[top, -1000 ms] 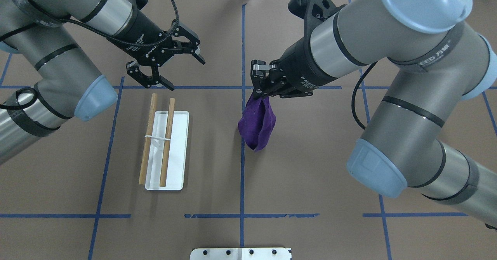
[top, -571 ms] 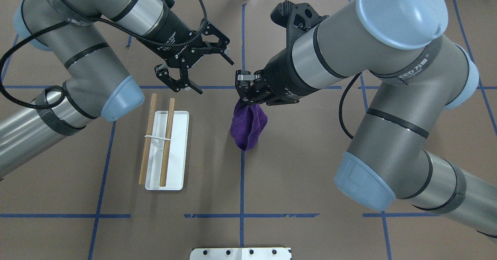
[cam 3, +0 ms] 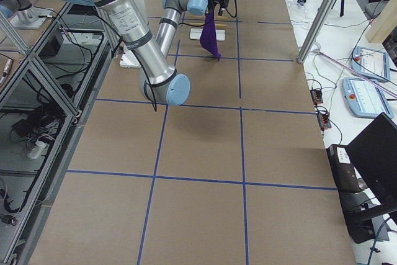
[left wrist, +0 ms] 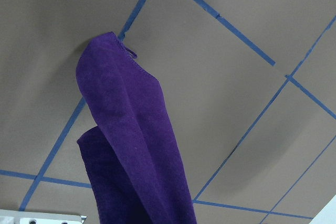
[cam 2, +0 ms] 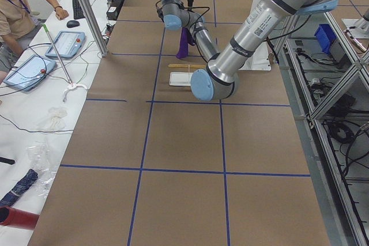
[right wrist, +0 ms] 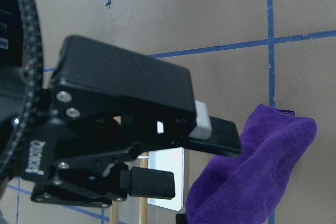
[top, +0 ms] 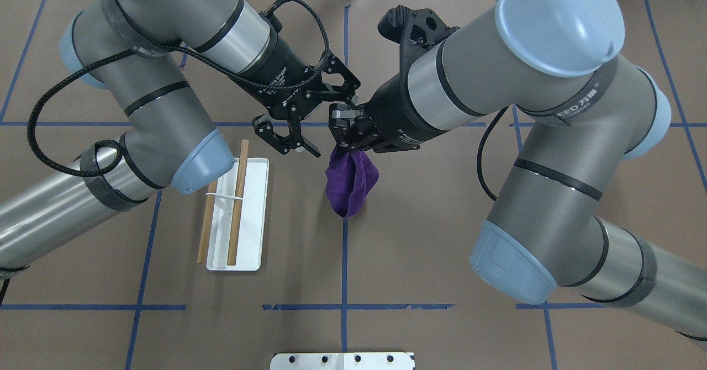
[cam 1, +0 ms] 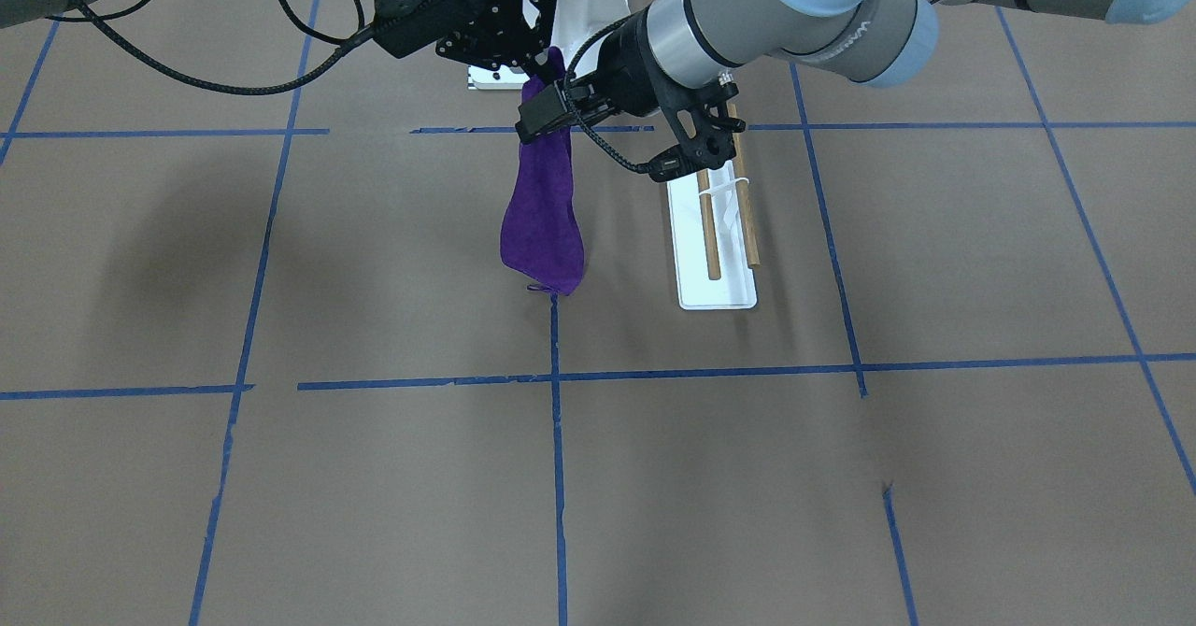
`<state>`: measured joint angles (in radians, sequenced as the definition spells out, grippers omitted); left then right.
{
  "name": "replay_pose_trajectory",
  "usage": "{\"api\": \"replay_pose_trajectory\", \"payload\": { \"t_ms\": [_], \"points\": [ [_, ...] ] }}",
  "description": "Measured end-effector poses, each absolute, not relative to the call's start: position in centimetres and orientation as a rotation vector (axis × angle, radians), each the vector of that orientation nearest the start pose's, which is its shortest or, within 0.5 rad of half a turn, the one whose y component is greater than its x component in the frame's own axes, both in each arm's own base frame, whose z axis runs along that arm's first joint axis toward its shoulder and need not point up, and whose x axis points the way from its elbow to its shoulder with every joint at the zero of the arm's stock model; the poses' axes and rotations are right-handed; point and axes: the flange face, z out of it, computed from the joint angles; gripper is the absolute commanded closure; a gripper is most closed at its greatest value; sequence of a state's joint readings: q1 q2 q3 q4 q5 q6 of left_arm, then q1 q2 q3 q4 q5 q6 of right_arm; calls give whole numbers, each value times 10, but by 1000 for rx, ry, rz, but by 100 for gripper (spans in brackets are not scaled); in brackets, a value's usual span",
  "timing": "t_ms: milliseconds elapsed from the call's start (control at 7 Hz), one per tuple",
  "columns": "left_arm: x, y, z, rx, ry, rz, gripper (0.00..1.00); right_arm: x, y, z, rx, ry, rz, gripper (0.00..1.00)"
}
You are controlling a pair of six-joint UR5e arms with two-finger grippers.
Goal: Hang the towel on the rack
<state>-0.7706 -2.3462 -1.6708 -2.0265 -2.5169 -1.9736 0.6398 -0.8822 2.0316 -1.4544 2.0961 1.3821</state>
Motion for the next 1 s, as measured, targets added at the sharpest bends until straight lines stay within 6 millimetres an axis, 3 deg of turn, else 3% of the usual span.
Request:
{"api": "replay_pose_trajectory", "payload": {
  "t_ms": [143,429,571,714,857,1000],
  "points": [
    [417,-472,80,-563,1336,-338,51,-386,-391,64,83,-1305,53,100],
    [418,-470,80,-576,1339,-346,51,-386,-391,64,83,-1305,53,100],
    [419,-469,81,-579,1338,-346,57,-385,-391,64,84,-1305,54,100],
    [421,-467,81,-582,1337,-343,67,-385,-392,64,88,-1304,57,100],
    [421,-466,81,-583,1337,-340,90,-385,-392,64,91,-1303,60,100],
    [422,-466,81,-582,1337,-338,100,-385,-392,64,93,-1303,62,100]
  ]
}}
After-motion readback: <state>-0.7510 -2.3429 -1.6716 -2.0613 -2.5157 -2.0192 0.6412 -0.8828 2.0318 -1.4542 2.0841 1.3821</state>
